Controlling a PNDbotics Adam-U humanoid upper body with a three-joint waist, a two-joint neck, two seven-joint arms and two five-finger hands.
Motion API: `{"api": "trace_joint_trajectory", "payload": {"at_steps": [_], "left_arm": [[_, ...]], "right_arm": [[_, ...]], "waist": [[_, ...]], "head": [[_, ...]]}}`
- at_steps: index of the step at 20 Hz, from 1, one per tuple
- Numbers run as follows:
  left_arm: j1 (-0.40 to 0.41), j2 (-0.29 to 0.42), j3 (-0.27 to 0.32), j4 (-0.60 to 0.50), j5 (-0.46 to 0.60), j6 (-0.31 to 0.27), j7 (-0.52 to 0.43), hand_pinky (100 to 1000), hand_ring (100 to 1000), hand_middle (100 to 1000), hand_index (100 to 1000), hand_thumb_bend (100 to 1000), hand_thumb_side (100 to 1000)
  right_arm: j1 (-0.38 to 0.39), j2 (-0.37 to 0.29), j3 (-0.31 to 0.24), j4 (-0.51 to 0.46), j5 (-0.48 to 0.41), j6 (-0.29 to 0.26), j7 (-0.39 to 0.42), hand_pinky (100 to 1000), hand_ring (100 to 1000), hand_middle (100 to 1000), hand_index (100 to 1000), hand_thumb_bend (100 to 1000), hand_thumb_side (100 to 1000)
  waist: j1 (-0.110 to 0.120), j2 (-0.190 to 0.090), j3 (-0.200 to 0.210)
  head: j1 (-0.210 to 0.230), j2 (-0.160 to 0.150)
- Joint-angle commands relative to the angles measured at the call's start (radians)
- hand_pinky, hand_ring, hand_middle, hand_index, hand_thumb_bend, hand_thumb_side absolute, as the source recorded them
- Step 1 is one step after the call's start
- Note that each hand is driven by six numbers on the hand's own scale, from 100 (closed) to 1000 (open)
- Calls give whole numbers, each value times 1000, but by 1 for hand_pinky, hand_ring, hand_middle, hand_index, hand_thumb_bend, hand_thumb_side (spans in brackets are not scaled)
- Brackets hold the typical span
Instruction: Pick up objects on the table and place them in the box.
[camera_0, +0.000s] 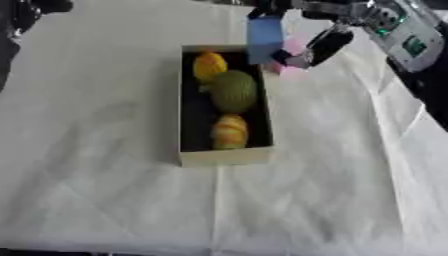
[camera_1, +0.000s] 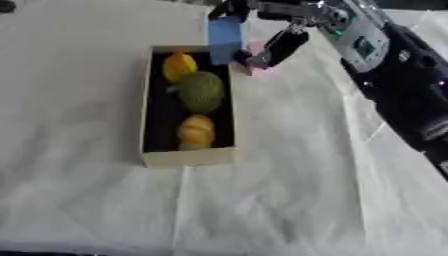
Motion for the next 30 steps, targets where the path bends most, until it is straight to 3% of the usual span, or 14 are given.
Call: {"api": "trace_joint_trajectory", "payload": {"at_steps": [1,11,17,21,23,26,27,30], "left_arm": [[-12,10,2,-7,3,1,-6,850,849,820,859,100,672],[-13,3,-3,-6,5,8,-19,850,849,821,859,100,672],[-11,3,-1,-5,5,10,-22,850,849,822,858,100,672],[-11,2,-2,-5,5,11,-26,850,850,822,858,100,672],[-10,1,-2,-5,4,12,-27,850,850,822,858,100,672],[-11,0,-1,-4,4,13,-30,851,850,822,858,100,672],[-11,0,-2,-4,4,13,-31,850,849,822,858,100,672],[-11,-1,-3,-4,4,14,-34,850,848,821,858,100,672]], "right_arm": [[-25,7,7,3,-18,-14,-8,724,693,267,561,100,172],[-6,68,41,13,1,-41,-38,723,699,296,587,100,162],[4,62,42,15,70,-79,-28,745,756,442,689,100,191],[6,58,38,27,132,-110,-17,784,822,583,820,100,210],[6,58,38,34,160,-127,3,821,878,703,900,100,212],[6,59,28,40,194,-155,24,877,929,774,949,100,201],[6,61,27,44,200,-166,32,900,945,793,962,100,250],[4,70,23,63,183,-191,63,933,969,839,998,100,279]], "waist": [[-2,-37,2],[-4,-35,8],[-6,-35,8],[-6,-36,7],[-6,-36,7],[-6,-36,7],[-6,-36,7],[-5,-37,6]], "head": [[0,4],[3,4],[5,4],[7,4],[7,4],[9,4],[9,4],[9,4]]}}
